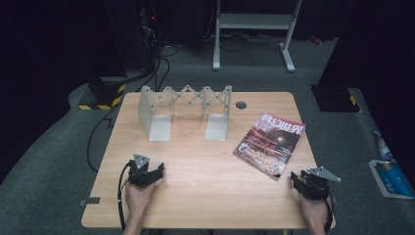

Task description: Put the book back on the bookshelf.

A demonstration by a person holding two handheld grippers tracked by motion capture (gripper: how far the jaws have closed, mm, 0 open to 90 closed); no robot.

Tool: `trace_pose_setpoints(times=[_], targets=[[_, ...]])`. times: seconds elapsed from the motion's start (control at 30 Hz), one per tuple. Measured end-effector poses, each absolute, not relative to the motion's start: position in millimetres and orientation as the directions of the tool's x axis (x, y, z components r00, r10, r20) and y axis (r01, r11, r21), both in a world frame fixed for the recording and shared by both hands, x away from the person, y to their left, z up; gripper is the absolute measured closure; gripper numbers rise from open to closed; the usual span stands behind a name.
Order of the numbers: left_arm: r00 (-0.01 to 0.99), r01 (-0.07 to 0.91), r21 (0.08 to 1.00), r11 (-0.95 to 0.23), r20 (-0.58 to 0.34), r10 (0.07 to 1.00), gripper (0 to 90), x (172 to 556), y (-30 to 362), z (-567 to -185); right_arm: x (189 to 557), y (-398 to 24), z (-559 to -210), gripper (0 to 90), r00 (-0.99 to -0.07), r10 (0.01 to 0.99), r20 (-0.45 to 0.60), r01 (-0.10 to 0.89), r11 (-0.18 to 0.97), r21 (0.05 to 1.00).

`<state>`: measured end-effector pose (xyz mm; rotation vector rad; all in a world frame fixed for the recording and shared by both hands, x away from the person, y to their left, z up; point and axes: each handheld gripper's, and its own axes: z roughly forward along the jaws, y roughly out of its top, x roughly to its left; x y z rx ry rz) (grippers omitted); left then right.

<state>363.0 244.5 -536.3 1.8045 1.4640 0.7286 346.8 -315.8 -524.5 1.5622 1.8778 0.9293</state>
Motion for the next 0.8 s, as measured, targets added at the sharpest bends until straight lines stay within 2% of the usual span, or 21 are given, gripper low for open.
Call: trace_pose_setpoints(times=[0.2, 0.33, 0.8], targets=[[0.205, 0.589, 0.798, -0.126, 0.003, 0.979, 28.0, 362.9, 244.3, -536.4, 348.1, -317.4, -516.1, 57.8, -0.177, 0.979, 0.105, 0.604, 0.024, 0.796], [0.205, 0.588, 0.799, -0.127, 0.005, 0.979, 28.4, 362.9, 244.1, -536.4, 350.1, -315.8, -512.2, 59.3, -0.191, 0.974, 0.122, 0.607, 0.02, 0.795], [0.203, 0.586, 0.8, -0.127, 0.006, 0.979, 28.4, 362.7, 243.7, -536.6, 370.6, -302.8, -497.2, 58.2, -0.22, 0.97, 0.108, 0.599, 0.047, 0.799]])
